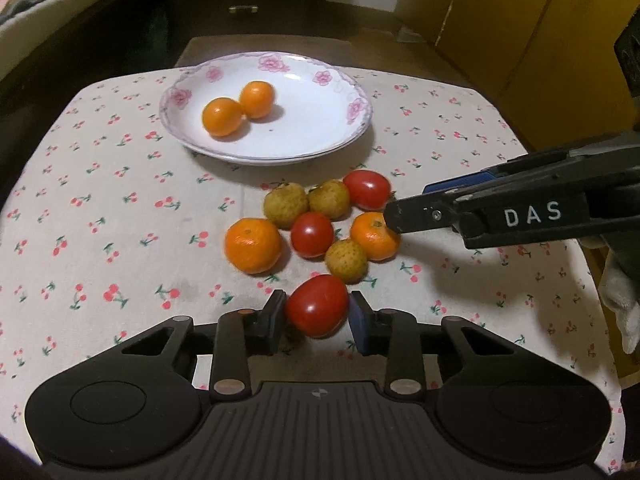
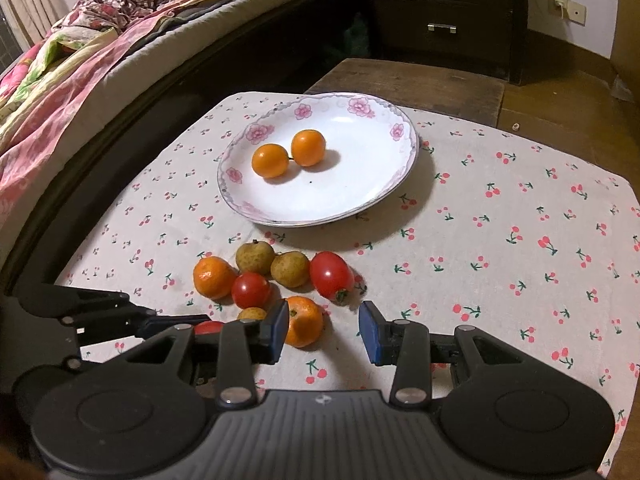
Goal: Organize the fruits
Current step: 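Grasp a red tomato with the left gripper while the right gripper grasps an orange, then carry tomato and orange over the plate and release both into it, then return both tools to the remaining fruit and grasp an orange with the left gripper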
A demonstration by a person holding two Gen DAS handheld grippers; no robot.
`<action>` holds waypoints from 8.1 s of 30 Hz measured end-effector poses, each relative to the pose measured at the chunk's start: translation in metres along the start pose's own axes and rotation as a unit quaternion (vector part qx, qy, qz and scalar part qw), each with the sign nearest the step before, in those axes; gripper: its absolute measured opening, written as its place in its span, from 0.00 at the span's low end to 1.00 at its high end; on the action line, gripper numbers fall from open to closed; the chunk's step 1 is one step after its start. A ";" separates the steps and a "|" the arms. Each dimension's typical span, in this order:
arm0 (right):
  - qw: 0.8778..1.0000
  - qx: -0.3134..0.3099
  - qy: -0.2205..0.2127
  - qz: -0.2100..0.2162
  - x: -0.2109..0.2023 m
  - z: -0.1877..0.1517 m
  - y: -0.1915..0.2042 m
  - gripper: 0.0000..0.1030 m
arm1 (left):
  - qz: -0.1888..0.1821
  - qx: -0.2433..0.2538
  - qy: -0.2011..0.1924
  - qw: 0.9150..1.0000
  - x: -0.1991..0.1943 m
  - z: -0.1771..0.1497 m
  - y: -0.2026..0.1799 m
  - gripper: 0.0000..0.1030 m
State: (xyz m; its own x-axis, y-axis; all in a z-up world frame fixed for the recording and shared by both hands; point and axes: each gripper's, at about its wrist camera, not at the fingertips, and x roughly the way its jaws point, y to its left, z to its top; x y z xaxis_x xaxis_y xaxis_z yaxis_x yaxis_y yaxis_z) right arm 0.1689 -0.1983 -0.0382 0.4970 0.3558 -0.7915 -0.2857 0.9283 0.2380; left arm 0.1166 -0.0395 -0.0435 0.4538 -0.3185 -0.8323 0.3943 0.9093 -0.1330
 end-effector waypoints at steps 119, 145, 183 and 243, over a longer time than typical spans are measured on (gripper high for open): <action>0.997 -0.039 -0.046 -0.048 0.010 0.065 0.003 0.34 | 0.067 -0.052 -0.058 0.995 0.010 0.094 0.022 0.36; 0.998 -0.045 -0.035 -0.032 0.044 0.071 -0.005 0.34 | 0.085 -0.068 -0.041 0.993 0.033 0.097 0.035 0.37; 0.996 -0.048 -0.063 -0.028 0.015 0.071 0.003 0.35 | 0.087 -0.078 -0.067 0.991 0.004 0.094 0.036 0.55; 0.994 -0.102 0.025 -0.028 0.050 0.027 0.007 0.38 | 0.012 -0.051 0.008 0.999 0.011 0.022 0.032 0.41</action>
State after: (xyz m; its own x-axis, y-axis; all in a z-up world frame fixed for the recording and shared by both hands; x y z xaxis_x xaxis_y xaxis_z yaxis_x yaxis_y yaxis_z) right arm 0.2135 -0.1712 -0.0606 0.4766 0.2932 -0.8288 -0.4221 0.9033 0.0769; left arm 0.1519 -0.0202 -0.0453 0.4494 -0.2928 -0.8440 0.2992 0.9395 -0.1666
